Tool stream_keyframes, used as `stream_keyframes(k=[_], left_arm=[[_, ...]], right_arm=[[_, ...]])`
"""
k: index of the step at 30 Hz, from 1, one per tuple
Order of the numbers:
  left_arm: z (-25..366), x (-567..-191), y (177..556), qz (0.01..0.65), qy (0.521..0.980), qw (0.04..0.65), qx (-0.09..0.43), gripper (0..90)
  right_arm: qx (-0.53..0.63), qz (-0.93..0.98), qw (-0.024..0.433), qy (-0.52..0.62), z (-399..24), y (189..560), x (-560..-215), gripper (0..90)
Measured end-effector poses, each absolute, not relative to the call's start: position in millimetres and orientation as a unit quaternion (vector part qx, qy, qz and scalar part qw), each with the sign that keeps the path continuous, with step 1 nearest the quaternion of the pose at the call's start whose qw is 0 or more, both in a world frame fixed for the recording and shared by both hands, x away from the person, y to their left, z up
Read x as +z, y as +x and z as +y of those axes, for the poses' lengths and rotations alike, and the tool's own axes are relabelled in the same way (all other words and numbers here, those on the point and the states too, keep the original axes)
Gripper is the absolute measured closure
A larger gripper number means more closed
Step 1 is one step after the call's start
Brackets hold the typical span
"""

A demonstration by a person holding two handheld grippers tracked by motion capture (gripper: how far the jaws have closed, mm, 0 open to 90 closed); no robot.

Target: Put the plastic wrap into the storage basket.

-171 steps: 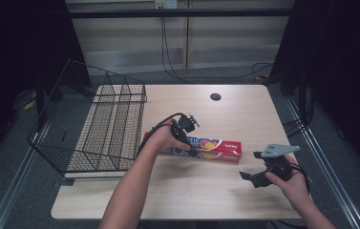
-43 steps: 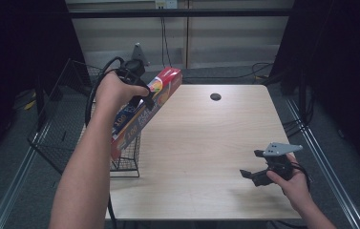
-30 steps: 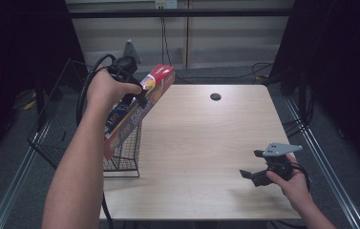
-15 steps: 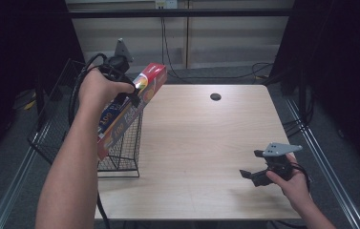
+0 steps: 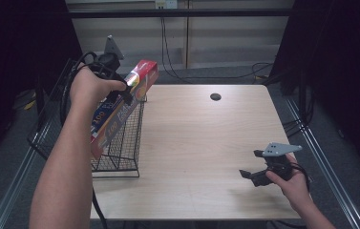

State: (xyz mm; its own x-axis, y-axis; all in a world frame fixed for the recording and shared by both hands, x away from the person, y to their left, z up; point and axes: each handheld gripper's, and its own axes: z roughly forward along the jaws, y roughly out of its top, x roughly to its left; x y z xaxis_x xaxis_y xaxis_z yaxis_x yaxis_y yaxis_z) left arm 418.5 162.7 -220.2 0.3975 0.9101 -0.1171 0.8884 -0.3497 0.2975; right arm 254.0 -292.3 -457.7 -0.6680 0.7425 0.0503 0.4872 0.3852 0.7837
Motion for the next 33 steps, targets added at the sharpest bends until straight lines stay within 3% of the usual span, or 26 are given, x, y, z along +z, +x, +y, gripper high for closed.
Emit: stream_keyframes(k=[33], left_arm=[[208.7, -216.0, 417.2, 0.603, 0.78, 0.158, 0.058, 44.6]], right_arm=[[0.406, 0.817, 0.162, 0.377, -293.2, 254.3, -457.5, 4.0]])
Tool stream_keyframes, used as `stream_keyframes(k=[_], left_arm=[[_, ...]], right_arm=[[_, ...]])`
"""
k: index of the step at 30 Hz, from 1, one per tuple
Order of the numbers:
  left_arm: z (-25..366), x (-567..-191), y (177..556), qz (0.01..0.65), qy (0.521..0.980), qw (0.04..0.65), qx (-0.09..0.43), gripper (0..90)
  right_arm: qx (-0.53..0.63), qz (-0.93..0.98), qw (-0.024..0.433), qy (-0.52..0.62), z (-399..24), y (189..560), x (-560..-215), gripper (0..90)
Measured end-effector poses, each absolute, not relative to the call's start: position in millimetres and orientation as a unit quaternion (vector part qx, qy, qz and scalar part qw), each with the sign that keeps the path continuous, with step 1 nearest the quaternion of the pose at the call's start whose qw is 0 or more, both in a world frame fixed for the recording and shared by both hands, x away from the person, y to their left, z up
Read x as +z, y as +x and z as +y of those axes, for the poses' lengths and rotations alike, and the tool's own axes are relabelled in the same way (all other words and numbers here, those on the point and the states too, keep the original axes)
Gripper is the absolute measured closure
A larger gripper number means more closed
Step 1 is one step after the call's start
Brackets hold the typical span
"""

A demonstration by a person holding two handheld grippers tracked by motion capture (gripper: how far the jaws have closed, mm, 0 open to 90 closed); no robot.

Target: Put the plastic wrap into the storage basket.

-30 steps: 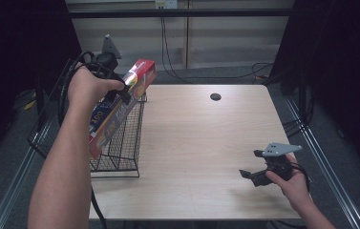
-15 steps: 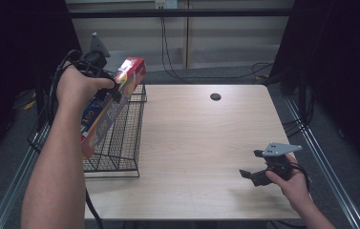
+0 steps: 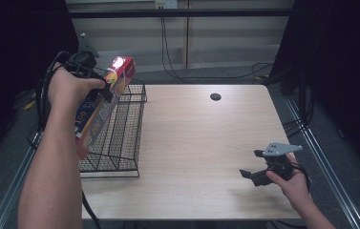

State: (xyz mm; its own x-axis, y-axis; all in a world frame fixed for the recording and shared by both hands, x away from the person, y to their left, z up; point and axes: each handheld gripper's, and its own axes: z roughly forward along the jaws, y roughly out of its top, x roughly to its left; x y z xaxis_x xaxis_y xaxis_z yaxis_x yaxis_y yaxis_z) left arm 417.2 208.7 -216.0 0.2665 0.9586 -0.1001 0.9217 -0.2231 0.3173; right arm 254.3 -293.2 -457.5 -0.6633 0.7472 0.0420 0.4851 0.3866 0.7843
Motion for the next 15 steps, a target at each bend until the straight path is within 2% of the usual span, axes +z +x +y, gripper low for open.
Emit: stream_keyframes(k=[15], left_arm=[[222.8, -213.4, 414.8, 0.615, 0.769, 0.159, 0.068, 44.6]], right_arm=[[0.405, 0.817, 0.16, 0.378, -293.1, 254.1, -457.7, 4.0]])
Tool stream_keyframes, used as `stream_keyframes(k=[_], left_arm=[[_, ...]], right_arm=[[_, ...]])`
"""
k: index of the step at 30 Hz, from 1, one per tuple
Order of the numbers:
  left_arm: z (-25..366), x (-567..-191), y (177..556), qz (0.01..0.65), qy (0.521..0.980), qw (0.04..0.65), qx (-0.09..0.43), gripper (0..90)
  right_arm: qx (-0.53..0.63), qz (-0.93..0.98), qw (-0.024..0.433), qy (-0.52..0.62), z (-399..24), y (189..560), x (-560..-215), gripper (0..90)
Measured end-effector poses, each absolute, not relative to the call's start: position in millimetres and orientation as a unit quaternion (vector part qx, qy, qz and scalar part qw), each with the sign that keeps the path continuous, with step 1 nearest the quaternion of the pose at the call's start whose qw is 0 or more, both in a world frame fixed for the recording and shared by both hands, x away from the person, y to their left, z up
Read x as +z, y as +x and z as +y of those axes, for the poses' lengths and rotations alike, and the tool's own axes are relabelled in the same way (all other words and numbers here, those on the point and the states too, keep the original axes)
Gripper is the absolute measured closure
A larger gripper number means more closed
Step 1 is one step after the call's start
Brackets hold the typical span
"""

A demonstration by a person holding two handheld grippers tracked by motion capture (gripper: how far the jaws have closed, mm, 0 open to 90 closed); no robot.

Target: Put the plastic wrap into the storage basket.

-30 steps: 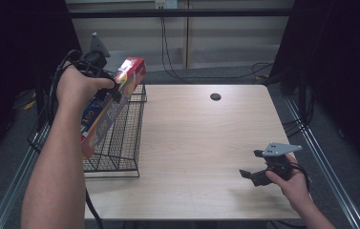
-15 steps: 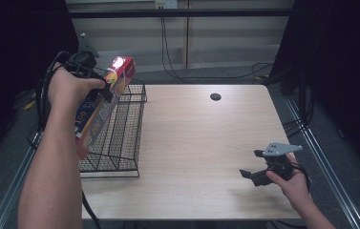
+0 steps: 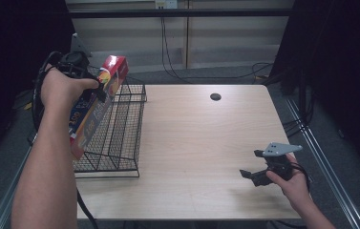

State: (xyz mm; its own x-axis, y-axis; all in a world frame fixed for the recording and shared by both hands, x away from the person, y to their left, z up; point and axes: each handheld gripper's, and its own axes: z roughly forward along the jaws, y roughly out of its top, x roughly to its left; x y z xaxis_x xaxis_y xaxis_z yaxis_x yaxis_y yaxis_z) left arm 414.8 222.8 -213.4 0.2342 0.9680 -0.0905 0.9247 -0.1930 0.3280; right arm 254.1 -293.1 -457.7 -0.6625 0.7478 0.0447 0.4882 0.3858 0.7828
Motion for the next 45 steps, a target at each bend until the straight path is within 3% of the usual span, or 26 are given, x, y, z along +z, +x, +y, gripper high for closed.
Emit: stream_keyframes(k=[29, 45], left_arm=[[258.3, -213.5, 409.5, 0.665, 0.725, 0.155, 0.094, 44.5], [269.7, -231.9, 409.2, 0.691, 0.701, 0.15, 0.091, 44.1]], right_arm=[[0.405, 0.818, 0.158, 0.378, -291.6, 254.7, -459.3, 4.0], [0.406, 0.819, 0.156, 0.375, -290.4, 254.1, -459.2, 4.0]])
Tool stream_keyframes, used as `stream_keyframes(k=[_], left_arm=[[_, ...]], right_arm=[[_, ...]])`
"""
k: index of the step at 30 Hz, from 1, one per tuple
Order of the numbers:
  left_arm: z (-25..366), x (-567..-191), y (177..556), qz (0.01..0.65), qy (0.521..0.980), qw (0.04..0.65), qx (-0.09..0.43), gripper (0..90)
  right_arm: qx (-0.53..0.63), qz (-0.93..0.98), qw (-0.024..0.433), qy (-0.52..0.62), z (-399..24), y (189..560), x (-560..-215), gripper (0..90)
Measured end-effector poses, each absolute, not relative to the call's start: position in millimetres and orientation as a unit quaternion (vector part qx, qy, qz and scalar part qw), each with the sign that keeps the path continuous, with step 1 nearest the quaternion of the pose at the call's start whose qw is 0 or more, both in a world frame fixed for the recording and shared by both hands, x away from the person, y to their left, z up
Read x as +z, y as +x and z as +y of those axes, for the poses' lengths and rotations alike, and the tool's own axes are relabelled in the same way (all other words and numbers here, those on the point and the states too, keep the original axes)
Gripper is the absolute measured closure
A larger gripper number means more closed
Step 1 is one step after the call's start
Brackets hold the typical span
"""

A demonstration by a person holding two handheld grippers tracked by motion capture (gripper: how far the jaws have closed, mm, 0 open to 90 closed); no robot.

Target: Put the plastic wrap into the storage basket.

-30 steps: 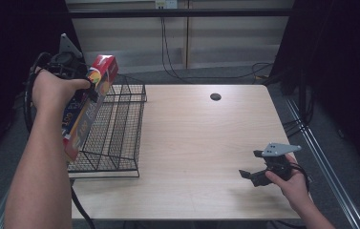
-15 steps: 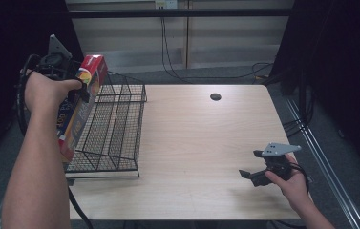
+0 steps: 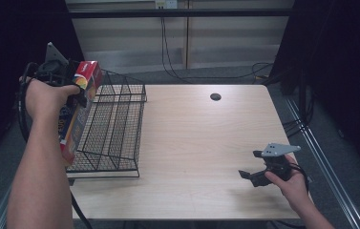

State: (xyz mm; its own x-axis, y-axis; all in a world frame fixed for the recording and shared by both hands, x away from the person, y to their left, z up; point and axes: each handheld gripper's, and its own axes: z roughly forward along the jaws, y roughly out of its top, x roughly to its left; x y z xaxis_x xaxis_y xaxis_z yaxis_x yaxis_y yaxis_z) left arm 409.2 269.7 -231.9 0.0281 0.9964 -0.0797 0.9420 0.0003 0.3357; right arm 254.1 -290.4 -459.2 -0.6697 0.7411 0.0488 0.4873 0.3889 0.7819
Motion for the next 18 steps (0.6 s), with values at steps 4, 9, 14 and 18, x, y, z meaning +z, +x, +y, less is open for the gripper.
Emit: stream_keyframes(k=[4, 9, 14, 18], left_arm=[[272.3, -236.5, 409.8, 0.699, 0.694, 0.15, 0.089, 44.1], [274.8, -241.7, 410.6, 0.702, 0.691, 0.146, 0.089, 44.0], [277.4, -249.7, 411.5, 0.71, 0.685, 0.14, 0.086, 44.0], [281.1, -254.5, 412.4, 0.712, 0.684, 0.135, 0.088, 43.9]], right_arm=[[0.405, 0.819, 0.157, 0.376, -290.4, 254.2, -459.4, 4.0], [0.404, 0.82, 0.155, 0.375, -290.3, 254.6, -459.8, 4.0], [0.404, 0.82, 0.155, 0.375, -290.3, 254.4, -459.8, 4.0], [0.404, 0.819, 0.157, 0.376, -290.8, 254.3, -459.8, 4.0]])
